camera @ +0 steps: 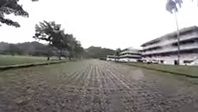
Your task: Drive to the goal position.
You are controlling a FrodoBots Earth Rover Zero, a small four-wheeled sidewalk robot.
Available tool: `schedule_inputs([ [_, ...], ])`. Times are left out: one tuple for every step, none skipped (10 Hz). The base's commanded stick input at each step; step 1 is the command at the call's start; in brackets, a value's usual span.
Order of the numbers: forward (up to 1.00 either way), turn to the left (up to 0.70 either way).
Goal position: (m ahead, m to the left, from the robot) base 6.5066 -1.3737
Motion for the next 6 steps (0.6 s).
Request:
schedule_inputs([
  [0.70, 0.00],
  [0.70, 0.00],
  [0.70, 0.00],
  [0.70, 0.00],
  [0.70, 0.00],
  [0.70, 0.00],
])
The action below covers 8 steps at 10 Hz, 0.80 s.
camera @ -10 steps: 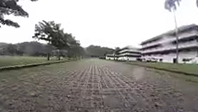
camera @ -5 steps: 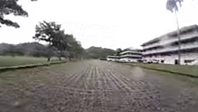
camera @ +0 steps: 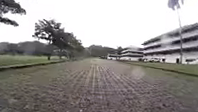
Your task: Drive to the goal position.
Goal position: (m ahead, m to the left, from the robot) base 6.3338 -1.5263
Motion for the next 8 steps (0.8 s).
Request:
schedule_inputs([
  [0.70, 0.00],
  [0.70, 0.00],
  [0.70, 0.00],
  [0.70, 0.00],
  [0.70, 0.00],
  [0.70, 0.00],
  [0.70, 0.00],
  [0.70, 0.00],
])
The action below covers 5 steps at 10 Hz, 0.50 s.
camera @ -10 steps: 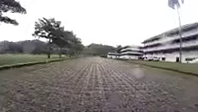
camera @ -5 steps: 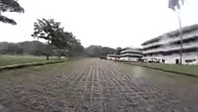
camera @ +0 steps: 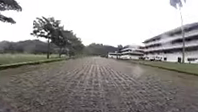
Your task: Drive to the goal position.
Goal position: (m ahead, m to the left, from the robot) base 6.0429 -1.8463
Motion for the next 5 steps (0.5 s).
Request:
schedule_inputs([
  [0.70, 0.00],
  [0.70, 0.00],
  [0.70, 0.00],
  [0.70, 0.00],
  [0.70, 0.00],
])
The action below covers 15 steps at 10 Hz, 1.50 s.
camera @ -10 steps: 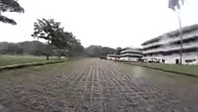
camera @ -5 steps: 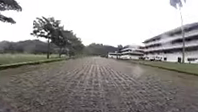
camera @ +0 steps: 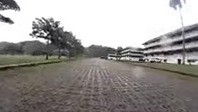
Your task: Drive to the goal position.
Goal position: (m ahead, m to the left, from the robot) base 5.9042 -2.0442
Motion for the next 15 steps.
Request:
schedule_inputs([
  [0.70, 0.00],
  [0.70, 0.00],
  [0.70, 0.00],
  [0.70, 0.00],
  [0.70, 0.00],
  [0.70, 0.00],
  [0.70, 0.00],
  [0.70, 0.00],
  [0.70, 0.00],
  [0.70, 0.00],
  [0.70, 0.00],
  [0.70, 0.00],
  [0.70, 0.00],
  [0.70, 0.00],
  [0.70, 0.00],
])
